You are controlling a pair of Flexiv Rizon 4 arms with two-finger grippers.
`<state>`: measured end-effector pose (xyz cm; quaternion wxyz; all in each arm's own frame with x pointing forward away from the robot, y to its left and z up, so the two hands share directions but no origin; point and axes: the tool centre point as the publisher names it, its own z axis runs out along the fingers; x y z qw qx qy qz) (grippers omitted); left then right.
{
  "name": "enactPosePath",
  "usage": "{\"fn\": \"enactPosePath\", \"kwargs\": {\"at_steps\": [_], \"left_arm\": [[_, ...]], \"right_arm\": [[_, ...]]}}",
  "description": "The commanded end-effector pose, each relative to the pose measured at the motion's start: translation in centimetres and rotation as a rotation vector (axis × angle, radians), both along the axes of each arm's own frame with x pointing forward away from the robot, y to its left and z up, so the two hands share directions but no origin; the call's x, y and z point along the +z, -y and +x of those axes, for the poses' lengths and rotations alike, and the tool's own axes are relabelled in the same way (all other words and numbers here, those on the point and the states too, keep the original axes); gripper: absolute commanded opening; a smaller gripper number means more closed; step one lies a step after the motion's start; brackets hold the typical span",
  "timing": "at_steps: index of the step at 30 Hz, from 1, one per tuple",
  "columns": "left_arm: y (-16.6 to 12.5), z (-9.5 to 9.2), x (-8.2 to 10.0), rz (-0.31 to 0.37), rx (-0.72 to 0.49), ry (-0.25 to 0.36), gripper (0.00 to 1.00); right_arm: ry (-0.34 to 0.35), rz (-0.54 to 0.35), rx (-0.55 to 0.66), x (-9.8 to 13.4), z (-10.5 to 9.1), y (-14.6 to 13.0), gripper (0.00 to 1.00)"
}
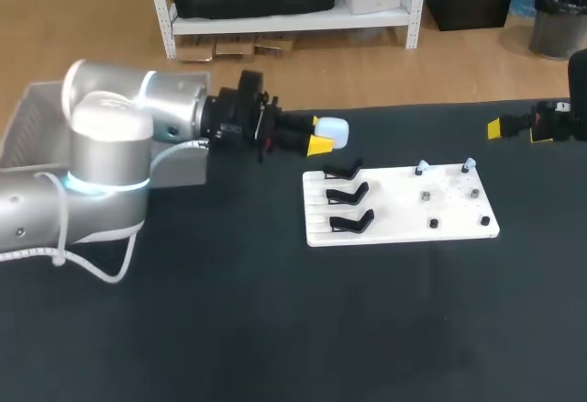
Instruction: Pick up each earbud case from the left stands, insert the matching earbuds, close the lid, and place the case in the box.
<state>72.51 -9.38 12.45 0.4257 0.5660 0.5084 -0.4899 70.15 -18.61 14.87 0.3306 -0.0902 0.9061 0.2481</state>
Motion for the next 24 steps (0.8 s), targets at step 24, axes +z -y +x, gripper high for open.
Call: {"fn": "enactPosePath", "kwargs": {"at_steps": [24], "left_arm": [[1.2,-2.0,-0.2,-0.053,0.070,0.004,0.00]], "right_arm": [[0.022,-0.014,0.118,2.7,-3.0,-4.7,1.00]]}}
